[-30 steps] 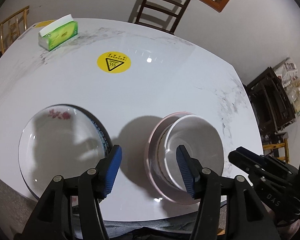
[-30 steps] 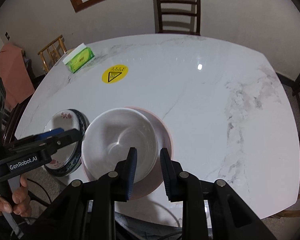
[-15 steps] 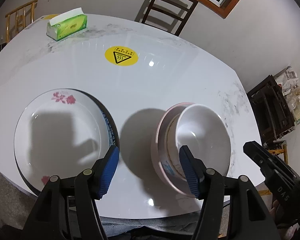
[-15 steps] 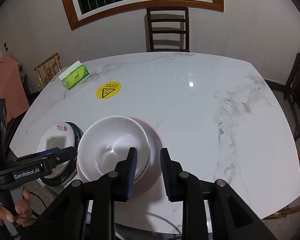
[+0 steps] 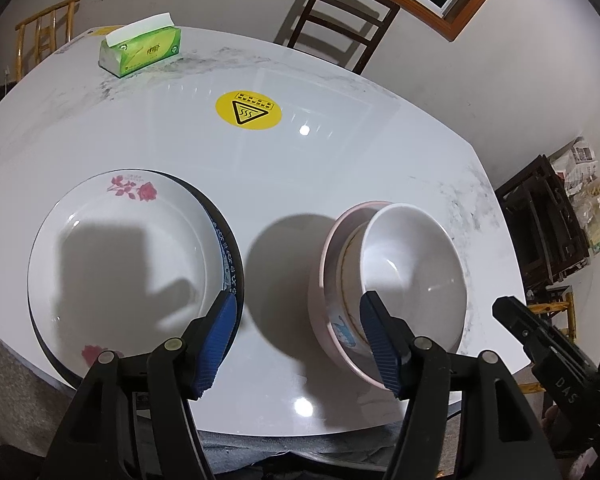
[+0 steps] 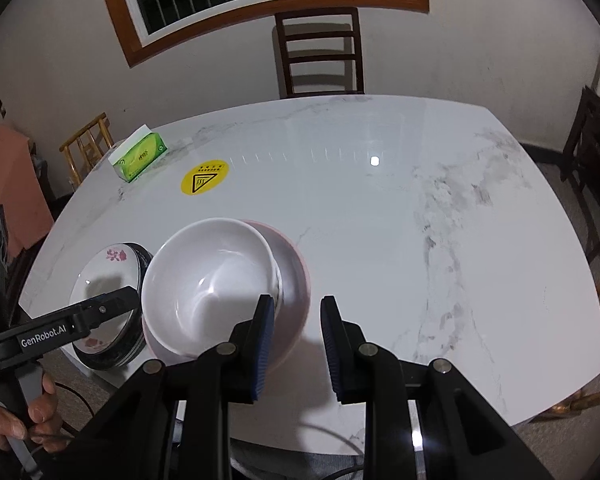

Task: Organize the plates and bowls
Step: 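Close the left tool on the pink bowl's rim holding the nested bowls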

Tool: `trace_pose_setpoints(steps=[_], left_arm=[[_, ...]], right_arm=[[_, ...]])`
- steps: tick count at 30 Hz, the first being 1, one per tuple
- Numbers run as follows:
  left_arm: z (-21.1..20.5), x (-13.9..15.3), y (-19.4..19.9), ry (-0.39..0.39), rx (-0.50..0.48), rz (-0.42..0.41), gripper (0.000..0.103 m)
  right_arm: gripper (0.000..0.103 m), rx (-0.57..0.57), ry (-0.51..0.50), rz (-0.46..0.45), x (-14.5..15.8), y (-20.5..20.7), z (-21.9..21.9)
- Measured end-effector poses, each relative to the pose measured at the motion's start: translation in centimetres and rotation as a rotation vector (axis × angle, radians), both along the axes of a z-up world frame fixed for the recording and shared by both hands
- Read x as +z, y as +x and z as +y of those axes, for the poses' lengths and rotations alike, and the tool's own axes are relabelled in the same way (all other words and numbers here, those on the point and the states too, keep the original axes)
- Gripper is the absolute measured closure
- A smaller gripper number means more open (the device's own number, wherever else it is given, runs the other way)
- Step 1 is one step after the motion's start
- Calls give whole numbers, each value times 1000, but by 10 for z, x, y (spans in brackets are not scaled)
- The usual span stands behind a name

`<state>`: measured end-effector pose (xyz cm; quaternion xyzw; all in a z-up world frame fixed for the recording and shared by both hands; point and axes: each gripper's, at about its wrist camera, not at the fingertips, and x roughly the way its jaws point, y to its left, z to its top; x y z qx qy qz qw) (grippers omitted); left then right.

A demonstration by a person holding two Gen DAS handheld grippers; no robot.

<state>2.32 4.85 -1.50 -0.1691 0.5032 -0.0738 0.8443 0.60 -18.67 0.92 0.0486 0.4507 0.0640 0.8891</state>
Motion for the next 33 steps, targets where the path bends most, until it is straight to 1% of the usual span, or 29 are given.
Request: trace_pose_setpoints(steps=[5, 10, 11, 16, 19, 20, 21, 22, 27, 29, 31, 33], left_arm=[[6, 1, 2, -35, 9, 19, 43], [10, -3, 7, -91, 23, 63, 43], [11, -4, 8, -100, 25, 72, 45], [15, -10, 13, -173, 43, 112, 45], [16, -14, 15, -182, 50, 122, 45], [16, -13, 15, -182, 49, 123, 46], [17, -13, 15, -193, 55, 127, 51], [19, -12, 14, -201, 59, 128, 53], [26, -8, 13, -178, 68, 123, 54], [22, -10, 16, -141, 53, 135, 54], [18, -14, 17, -143, 39, 145, 54], [13, -17, 20, -125, 28, 156, 55]], right_arm=[[79, -32, 18, 27, -3, 0, -14], [79, -67, 68, 80, -13, 4, -27], [79, -67, 78, 92, -15, 6, -28], [79, -61, 142, 150, -30, 11, -29], [79, -55, 155, 170, -36, 14, -25], [79, -56, 157, 175, -37, 16, -24], [79, -59, 158, 177, -38, 17, -24], [79, -59, 158, 178, -39, 18, -24], [79, -66, 144, 177, -40, 21, -24], [79, -71, 134, 179, -39, 24, -24], [79, -76, 120, 178, -39, 25, -23], [79, -75, 112, 181, -39, 26, -22]])
